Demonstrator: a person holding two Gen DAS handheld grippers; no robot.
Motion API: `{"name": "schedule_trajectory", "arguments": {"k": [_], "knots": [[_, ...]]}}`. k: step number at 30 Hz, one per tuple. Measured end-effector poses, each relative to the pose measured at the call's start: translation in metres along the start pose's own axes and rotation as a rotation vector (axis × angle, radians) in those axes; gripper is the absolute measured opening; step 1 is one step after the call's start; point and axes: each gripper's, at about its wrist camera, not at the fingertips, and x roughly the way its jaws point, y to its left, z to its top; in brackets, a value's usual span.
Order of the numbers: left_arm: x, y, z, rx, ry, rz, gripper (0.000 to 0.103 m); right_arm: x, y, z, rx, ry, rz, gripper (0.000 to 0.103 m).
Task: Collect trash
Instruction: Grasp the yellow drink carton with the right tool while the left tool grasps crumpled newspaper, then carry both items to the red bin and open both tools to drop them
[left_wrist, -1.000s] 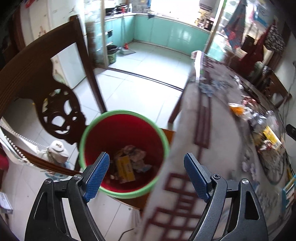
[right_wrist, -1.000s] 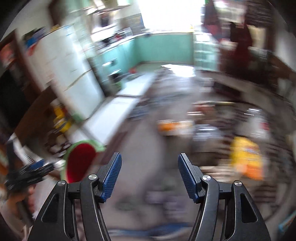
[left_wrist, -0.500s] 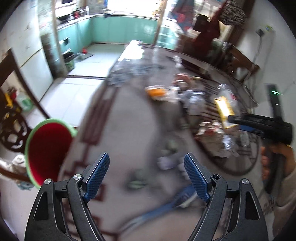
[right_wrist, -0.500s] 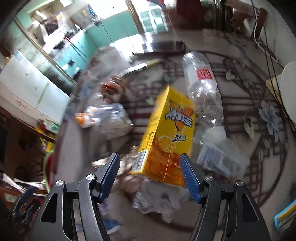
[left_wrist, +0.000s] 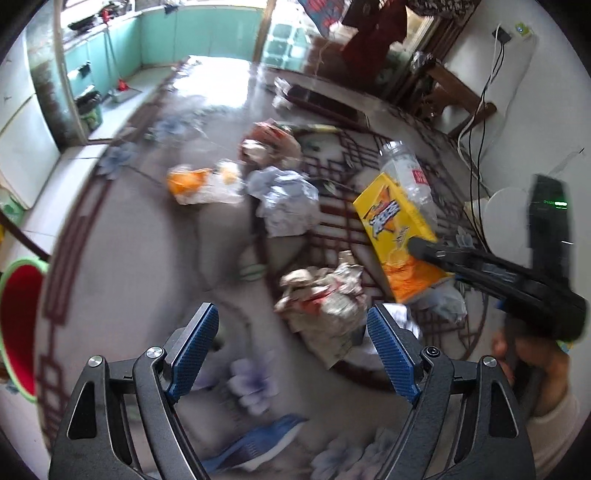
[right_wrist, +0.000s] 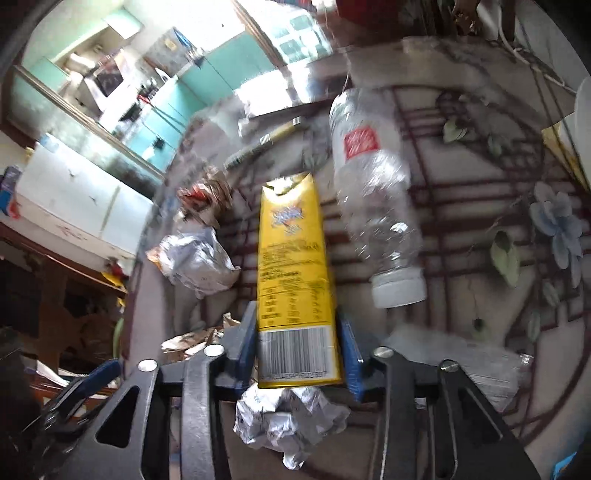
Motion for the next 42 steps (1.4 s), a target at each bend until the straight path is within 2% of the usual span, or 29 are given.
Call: {"name": "schedule_trajectory", "arguments": {"k": [5, 6, 7, 10, 12, 18, 25, 34, 42], "knots": [[0.040, -0.019, 0.006, 0.022, 0.066, -0.010, 0.081, -0.016, -0.007, -0.001, -0.015, -0.031, 0.003, 0.035], [0.045, -0.021, 0.006, 0.020, 0.077, -0.006, 0.071, -0.017, -0.007, -0.001, -0.015, -0.030, 0.003, 0.034], [0.053, -0.021, 0.005, 0.012, 0.094, -0.006, 0.053, -0.018, -0.010, -0.001, -0.011, -0.031, 0.007, 0.034], [0.054, -0.017, 0.006, -0.015, 0.086, -0.033, 0.048, -0.025, -0.014, 0.000, 0.003, -0.040, 0.021, 0.035], [0.049, -0.015, 0.007, -0.006, 0.072, -0.015, 0.046, -0.027, -0.013, -0.001, 0.009, -0.041, 0.033, 0.035], [0.018, -0.001, 0.004, 0.001, 0.003, 0.023, 0.045, -0.040, -0.008, -0.005, 0.017, -0.057, 0.062, 0.035], [-0.026, 0.019, -0.015, 0.007, -0.053, 0.069, 0.046, -0.057, 0.020, -0.013, -0.011, -0.086, 0.079, 0.035], [-0.058, 0.052, -0.037, -0.035, -0.096, 0.115, 0.047, -0.072, 0.058, -0.029, -0.055, -0.107, 0.106, 0.035], [-0.076, 0.084, -0.053, -0.095, -0.112, 0.137, 0.047, -0.066, 0.093, -0.044, -0.112, -0.081, 0.124, 0.035]]}}
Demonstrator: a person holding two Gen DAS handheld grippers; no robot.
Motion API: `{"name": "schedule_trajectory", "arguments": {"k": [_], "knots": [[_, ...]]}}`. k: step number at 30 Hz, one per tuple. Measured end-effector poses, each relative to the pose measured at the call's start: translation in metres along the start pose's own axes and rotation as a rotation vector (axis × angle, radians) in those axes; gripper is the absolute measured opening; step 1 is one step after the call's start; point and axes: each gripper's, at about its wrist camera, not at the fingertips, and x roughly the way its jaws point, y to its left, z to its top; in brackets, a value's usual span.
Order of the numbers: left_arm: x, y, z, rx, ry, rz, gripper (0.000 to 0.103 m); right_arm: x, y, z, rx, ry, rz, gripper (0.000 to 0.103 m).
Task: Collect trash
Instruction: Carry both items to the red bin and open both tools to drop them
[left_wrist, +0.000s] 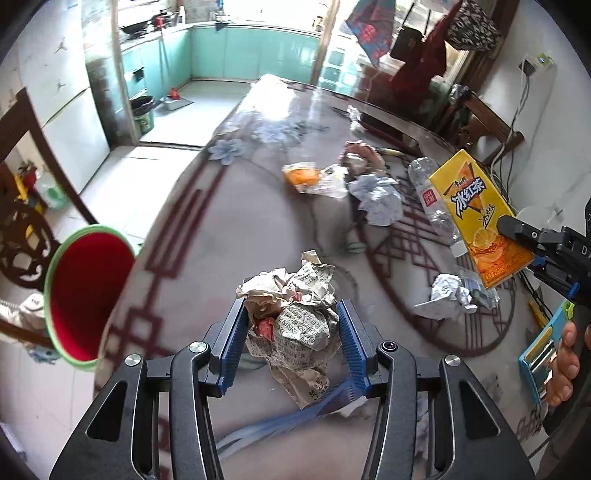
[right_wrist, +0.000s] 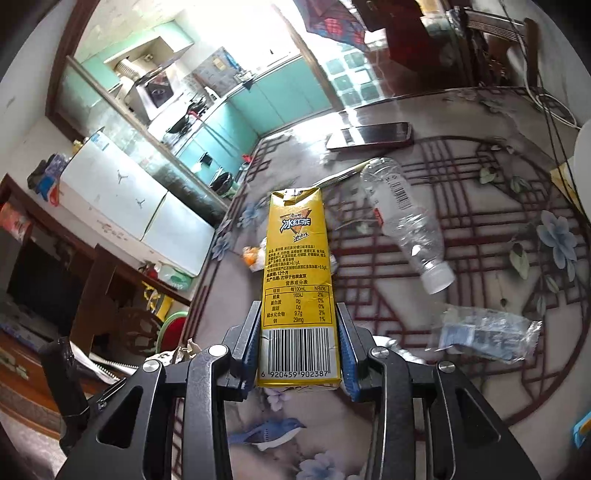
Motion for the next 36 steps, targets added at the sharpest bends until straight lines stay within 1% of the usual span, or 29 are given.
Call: {"name": "schedule_trajectory", "arguments": {"k": [5, 16, 25, 33, 36], "knots": [[-0.011, 0.022, -0.005, -0.027, -0.014, 0.009, 0.047, 0.008, 0.024, -0.007, -0.035, 0.014, 0.022, 0.035], [-0.018, 0.078, -0.010, -0.089, -0.017, 0.032, 0.048, 0.028, 0.076, -0.020, -0.086, 0.039, 0.037, 0.035], [-0.022, 0.118, -0.005, -0.108, -0.024, 0.042, 0.048, 0.049, 0.118, -0.031, -0.113, 0.052, 0.048, 0.035], [-0.016, 0.156, 0.000, -0.125, -0.014, 0.048, 0.048, 0.074, 0.163, -0.045, -0.159, 0.086, 0.058, 0.035], [-0.016, 0.165, 0.001, -0.132, -0.014, 0.052, 0.048, 0.084, 0.176, -0.050, -0.170, 0.097, 0.062, 0.035]]}}
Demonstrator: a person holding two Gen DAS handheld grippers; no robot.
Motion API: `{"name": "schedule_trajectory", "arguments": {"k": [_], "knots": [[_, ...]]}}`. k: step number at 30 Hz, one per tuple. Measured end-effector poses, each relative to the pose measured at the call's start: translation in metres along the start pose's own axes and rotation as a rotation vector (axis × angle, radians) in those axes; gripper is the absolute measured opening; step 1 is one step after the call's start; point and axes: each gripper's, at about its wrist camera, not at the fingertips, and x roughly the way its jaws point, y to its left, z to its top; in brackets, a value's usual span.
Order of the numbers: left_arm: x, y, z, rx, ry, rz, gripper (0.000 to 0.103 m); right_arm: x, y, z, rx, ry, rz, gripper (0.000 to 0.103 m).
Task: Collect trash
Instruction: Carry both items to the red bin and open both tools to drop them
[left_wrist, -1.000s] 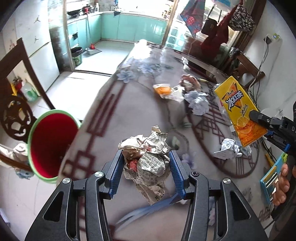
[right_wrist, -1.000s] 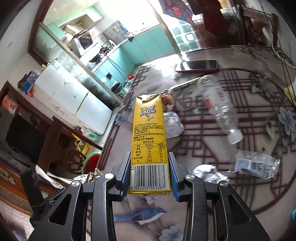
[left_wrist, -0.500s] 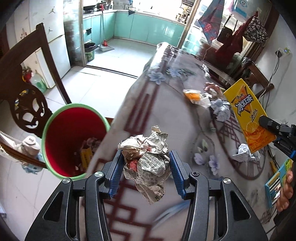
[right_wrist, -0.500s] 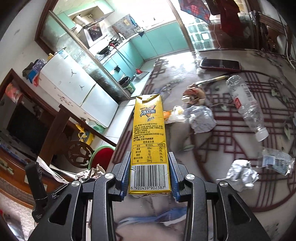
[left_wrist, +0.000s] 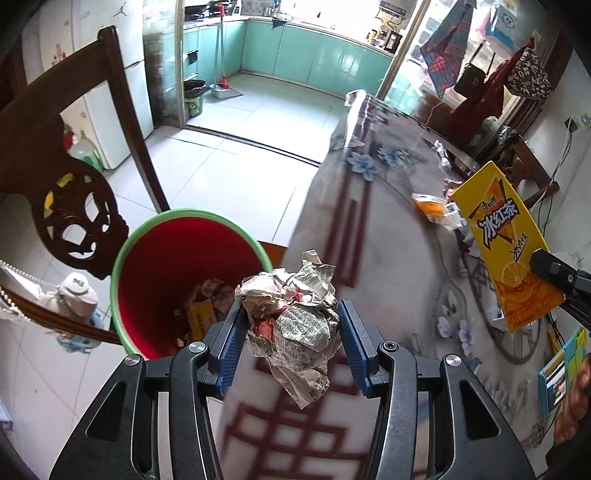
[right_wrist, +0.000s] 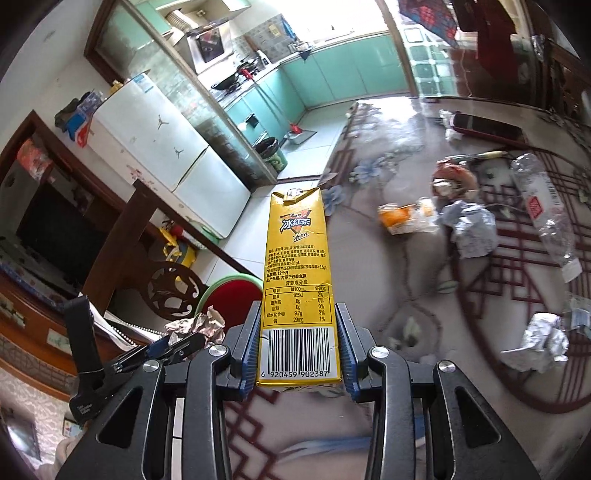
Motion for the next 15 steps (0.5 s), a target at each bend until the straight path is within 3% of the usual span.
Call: {"name": "schedule_trajectory", "arguments": {"k": [15], "knots": [[0.011, 0.074, 0.005, -0.077, 0.028, 0.060, 0.048, 0.071, 0.066, -0.006, -0.070, 0.111, 0.049, 0.035]]}}
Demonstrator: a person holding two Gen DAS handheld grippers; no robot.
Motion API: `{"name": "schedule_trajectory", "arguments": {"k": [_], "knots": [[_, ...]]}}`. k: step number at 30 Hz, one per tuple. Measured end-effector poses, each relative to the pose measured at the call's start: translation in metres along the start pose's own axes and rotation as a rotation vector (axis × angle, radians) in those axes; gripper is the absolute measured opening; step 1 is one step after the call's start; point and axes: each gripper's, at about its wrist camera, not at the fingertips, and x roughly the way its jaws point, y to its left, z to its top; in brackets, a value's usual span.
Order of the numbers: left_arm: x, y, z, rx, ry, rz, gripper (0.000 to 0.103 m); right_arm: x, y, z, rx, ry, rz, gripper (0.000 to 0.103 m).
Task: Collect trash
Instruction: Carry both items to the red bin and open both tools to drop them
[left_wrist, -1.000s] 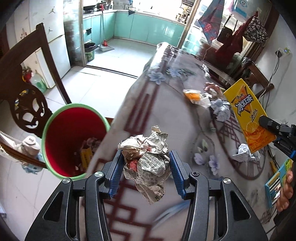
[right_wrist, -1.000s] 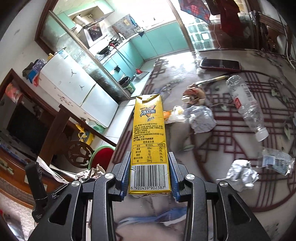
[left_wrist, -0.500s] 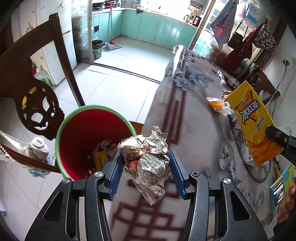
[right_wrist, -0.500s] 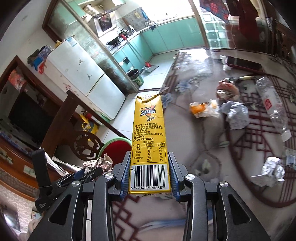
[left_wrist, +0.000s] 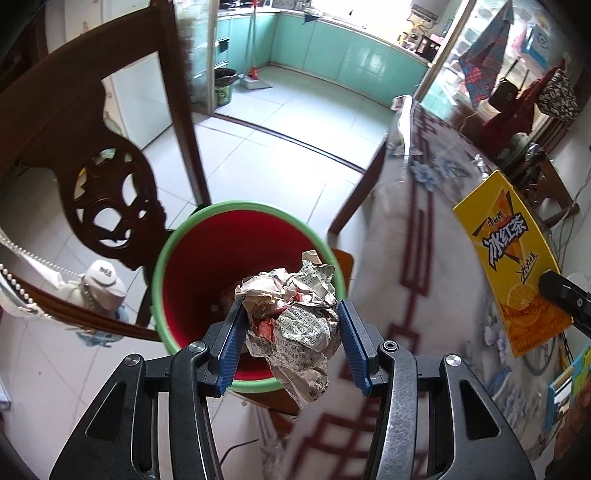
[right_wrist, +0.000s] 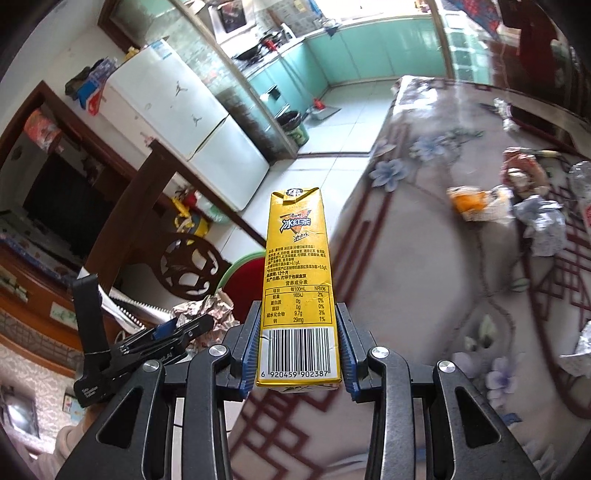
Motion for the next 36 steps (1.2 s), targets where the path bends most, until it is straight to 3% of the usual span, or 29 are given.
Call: {"name": "schedule_trajectory", "arguments": {"k": [11, 22, 24, 25, 27, 29, 36], "knots": [[0.014, 0.029, 0.009, -0.032, 0.021, 0.039, 0.048, 0.044, 0.039, 0.003, -0.070, 0.079, 0.057, 0.035], [0.016, 0.038, 0.015, -0.029, 0.022, 0.052, 0.048, 0.070, 0.050, 0.009, -0.078, 0.124, 0.090, 0.035], [0.016, 0.040, 0.016, -0.037, 0.019, 0.059, 0.052, 0.071, 0.052, 0.008, -0.083, 0.130, 0.104, 0.035], [0.016, 0.042, 0.016, -0.047, 0.016, 0.063, 0.059, 0.073, 0.053, 0.009, -0.086, 0.132, 0.108, 0.035], [0.015, 0.045, 0.017, -0.057, 0.014, 0.080, 0.071, 0.076, 0.055, 0.011, -0.086, 0.135, 0.104, 0.045], [0.010, 0.048, 0.016, -0.071, -0.006, 0.083, 0.072, 0.075, 0.055, 0.012, -0.078, 0.119, 0.104, 0.049], [0.001, 0.049, 0.012, -0.084, -0.023, 0.097, 0.072, 0.068, 0.045, 0.010, -0.050, 0.115, 0.108, 0.049]]}}
